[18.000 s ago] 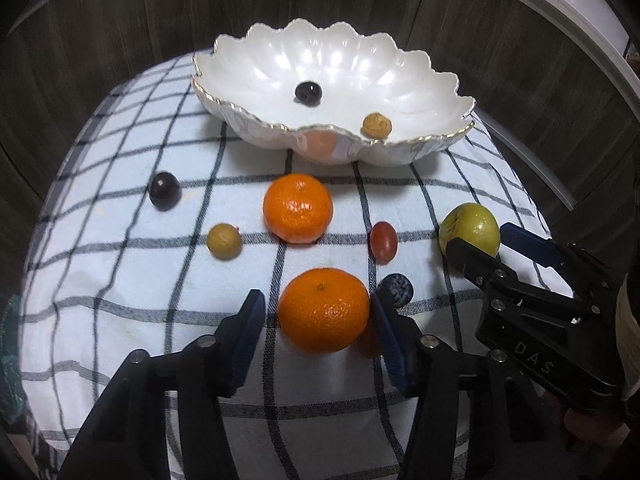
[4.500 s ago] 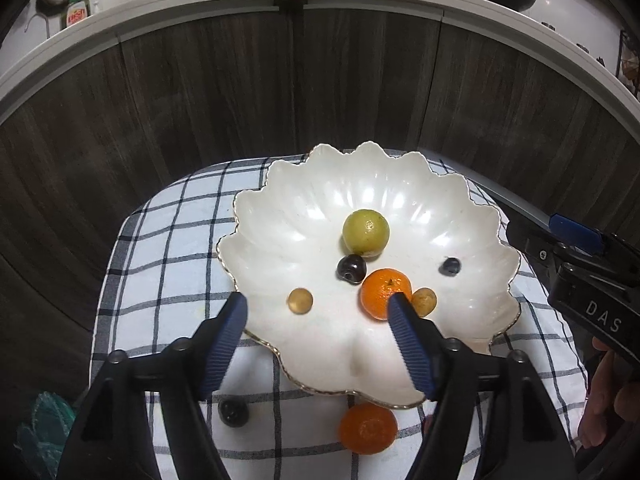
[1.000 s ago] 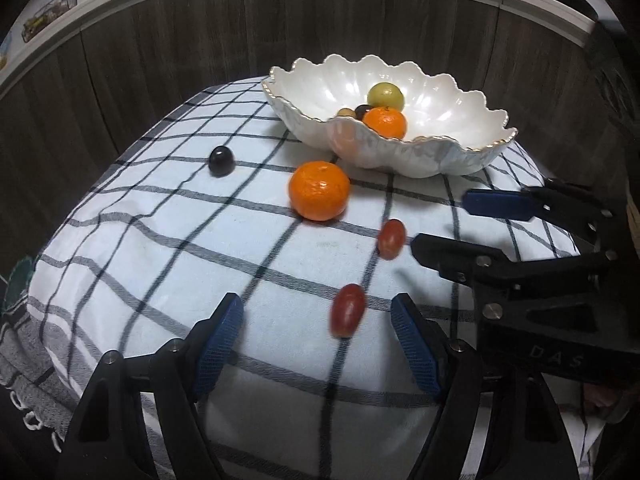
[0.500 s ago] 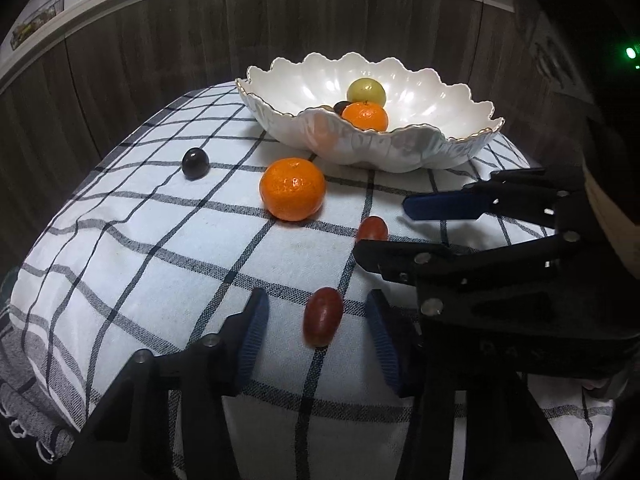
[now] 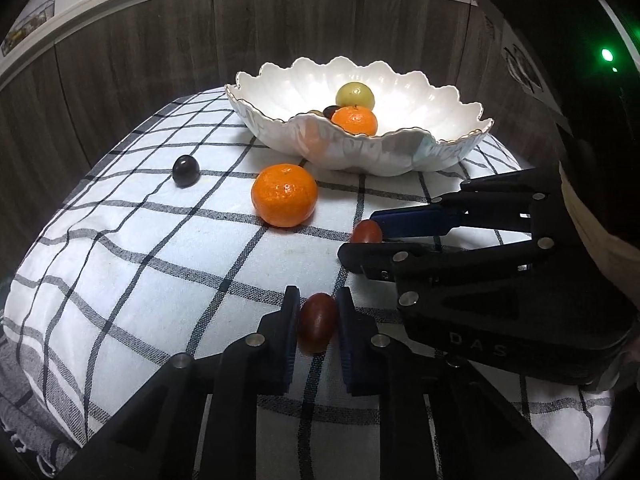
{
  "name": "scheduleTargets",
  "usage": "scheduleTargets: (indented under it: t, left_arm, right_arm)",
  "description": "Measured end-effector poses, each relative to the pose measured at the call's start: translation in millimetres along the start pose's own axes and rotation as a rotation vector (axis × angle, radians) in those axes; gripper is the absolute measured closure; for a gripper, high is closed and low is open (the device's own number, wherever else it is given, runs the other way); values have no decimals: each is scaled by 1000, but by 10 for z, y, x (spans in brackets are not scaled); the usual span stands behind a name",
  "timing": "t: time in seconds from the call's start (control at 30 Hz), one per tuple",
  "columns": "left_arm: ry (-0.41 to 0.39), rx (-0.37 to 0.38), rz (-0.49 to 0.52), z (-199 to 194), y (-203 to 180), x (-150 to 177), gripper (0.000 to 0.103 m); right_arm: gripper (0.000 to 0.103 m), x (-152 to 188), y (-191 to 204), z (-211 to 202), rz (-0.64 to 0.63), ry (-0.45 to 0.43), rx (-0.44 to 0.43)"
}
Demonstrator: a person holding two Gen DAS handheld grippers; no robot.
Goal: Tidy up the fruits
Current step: 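Grasp a red oval fruit with the left tool while the right tool grasps another, then lift both red oval fruits and carry them over the bowl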
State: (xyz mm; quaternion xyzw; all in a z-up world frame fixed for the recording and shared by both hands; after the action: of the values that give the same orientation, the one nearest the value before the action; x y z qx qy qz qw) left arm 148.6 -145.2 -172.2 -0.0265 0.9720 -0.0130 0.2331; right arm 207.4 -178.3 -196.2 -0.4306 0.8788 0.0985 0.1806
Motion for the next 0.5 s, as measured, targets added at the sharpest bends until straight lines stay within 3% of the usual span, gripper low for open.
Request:
scheduleTargets:
  t: [0.5]
  left_arm:
    - [-2,14,26,-162,30,-15,84]
  right_arm:
    - [74,85,66,-236,70,-32,28]
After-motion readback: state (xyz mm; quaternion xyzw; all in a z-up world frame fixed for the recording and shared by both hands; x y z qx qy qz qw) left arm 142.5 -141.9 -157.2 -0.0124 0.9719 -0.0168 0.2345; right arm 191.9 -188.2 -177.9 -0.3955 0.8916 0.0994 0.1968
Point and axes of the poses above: each gripper's, at about its wrist camera, not at the fingertips, and z roughly the way its jaws point, y to its left, x to its underside, the point moved 1 cm from there along z, roughly the way its jaws point, and after that the axes turned 15 degrees about y, right-handed, at the moved point
